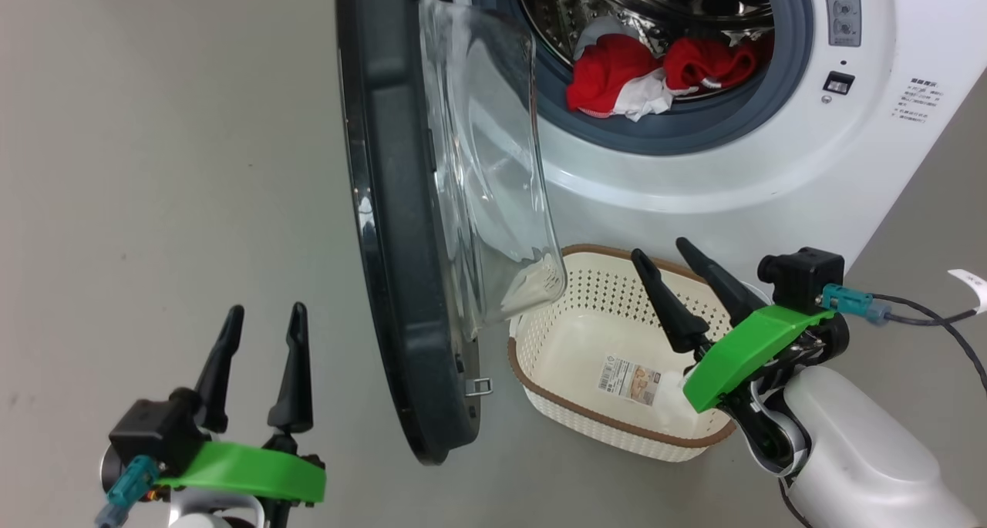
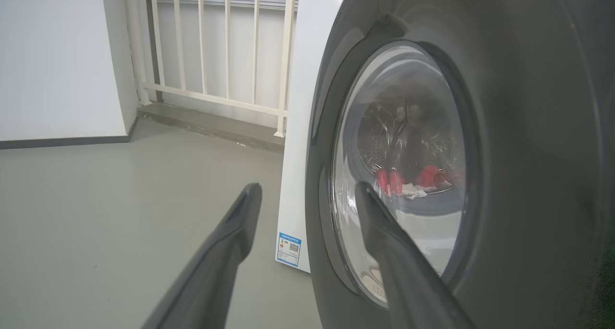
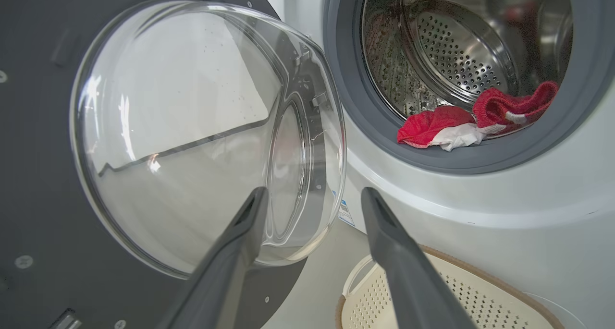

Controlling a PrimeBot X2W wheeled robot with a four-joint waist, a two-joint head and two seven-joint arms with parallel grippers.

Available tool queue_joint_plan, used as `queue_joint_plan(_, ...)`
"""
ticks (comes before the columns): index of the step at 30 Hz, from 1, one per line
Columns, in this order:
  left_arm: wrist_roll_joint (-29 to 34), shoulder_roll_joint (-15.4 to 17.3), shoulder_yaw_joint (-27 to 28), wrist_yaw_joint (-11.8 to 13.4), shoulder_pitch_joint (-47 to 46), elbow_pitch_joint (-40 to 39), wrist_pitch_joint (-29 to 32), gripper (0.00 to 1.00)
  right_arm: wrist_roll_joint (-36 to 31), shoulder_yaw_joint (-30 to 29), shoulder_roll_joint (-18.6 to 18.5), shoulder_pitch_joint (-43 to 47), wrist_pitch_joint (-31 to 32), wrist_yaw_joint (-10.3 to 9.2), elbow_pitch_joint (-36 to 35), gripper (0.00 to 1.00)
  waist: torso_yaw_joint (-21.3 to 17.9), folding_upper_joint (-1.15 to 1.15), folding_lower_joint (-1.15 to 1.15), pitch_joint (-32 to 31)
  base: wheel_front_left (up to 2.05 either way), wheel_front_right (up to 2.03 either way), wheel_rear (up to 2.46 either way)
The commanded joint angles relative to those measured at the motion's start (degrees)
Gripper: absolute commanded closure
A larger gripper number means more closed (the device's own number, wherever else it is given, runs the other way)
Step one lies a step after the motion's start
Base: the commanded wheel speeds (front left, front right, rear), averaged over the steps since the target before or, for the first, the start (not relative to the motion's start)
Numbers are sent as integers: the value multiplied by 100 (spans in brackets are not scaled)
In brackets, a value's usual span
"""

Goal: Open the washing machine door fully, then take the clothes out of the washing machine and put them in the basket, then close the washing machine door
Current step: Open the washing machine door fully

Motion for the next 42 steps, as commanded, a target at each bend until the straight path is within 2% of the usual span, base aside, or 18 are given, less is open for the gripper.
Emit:
queue_joint_plan(1,18,124,206,24,2,-167,-45,0,-205,-16,90,-35,-117,43,-58,0,-6,0,0,-25,0,0,0)
queue_joint_plan(6,36,124,207,46,90,-200,-45,0,-1392,-544,293,28,-319,43,223,0,-15,0,0,-113,0,0,0)
queue_joint_plan(9,41,124,222,58,108,-222,-45,0,-2201,-1073,449,139,-337,43,162,0,-28,0,0,-118,0,0,0)
queue_joint_plan(15,63,124,231,51,121,-277,-45,0,-3775,-2242,789,579,-341,43,-649,0,-51,0,0,-52,0,0,0)
queue_joint_plan(19,66,124,221,66,122,-320,-45,0,-4403,-2771,909,923,-341,43,-1187,0,-50,0,0,-18,0,0,0)
queue_joint_plan(25,69,124,202,80,113,-331,-45,0,-4097,-2690,924,1307,-342,43,-1361,0,-40,0,0,5,0,0,0)
queue_joint_plan(42,114,124,247,58,121,-250,-45,0,-3952,-2691,926,1471,-342,43,-1357,0,-61,0,0,-11,0,0,0)
